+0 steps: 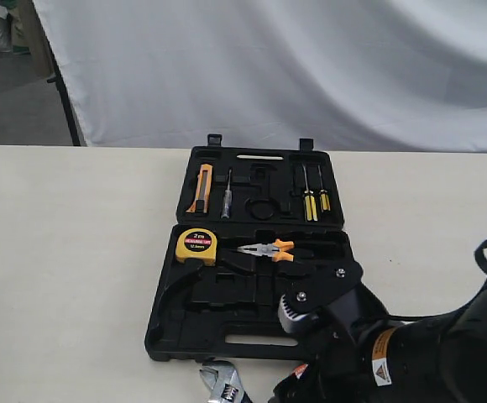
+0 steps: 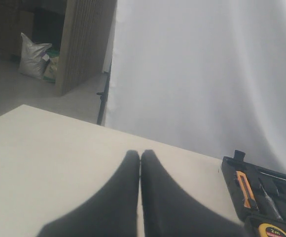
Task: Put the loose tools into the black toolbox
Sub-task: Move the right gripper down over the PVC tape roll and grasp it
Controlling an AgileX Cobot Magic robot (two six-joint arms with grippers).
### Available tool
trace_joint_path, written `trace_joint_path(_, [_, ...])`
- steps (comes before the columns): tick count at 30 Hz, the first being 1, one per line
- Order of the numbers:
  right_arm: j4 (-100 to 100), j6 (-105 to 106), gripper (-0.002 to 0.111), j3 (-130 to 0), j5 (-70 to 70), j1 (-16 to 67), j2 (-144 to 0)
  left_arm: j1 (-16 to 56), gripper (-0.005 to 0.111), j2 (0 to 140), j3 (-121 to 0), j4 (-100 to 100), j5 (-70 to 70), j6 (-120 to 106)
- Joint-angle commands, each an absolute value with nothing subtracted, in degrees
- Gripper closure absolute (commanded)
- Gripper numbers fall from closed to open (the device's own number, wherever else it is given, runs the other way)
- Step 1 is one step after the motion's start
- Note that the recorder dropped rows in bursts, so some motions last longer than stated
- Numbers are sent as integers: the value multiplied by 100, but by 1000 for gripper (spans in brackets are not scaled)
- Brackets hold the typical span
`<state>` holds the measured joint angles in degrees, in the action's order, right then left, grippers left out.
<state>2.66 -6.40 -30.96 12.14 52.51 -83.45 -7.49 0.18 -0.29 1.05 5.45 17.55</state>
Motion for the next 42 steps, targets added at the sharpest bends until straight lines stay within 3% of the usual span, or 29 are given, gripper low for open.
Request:
trace_joint_path(1, [-37,-797,32,-3153,1279,5274,-8648,-894,106,0,-44,130,503,1782])
trace_joint_path(13, [-37,-910,32,-3203,1053,4754,-9139,-894,106,0,-44,130,503,1782])
trace_joint_path(30, [0,-923,33,-3203,562,4818,-9706,-894,106,0,-44,130,503,1782])
trace_joint_path(32, [0,-923,40,-3203,540,4818,-9706,-894,106,0,-44,130,503,1782])
trace_joint_path(39, [0,-910,93,-3203,637,4885,-9646,-894,106,0,-44,130,503,1782])
trace_joint_path(42, [0,-889,108,-3203,672,5127,-9429,-894,106,0,-44,130,503,1782])
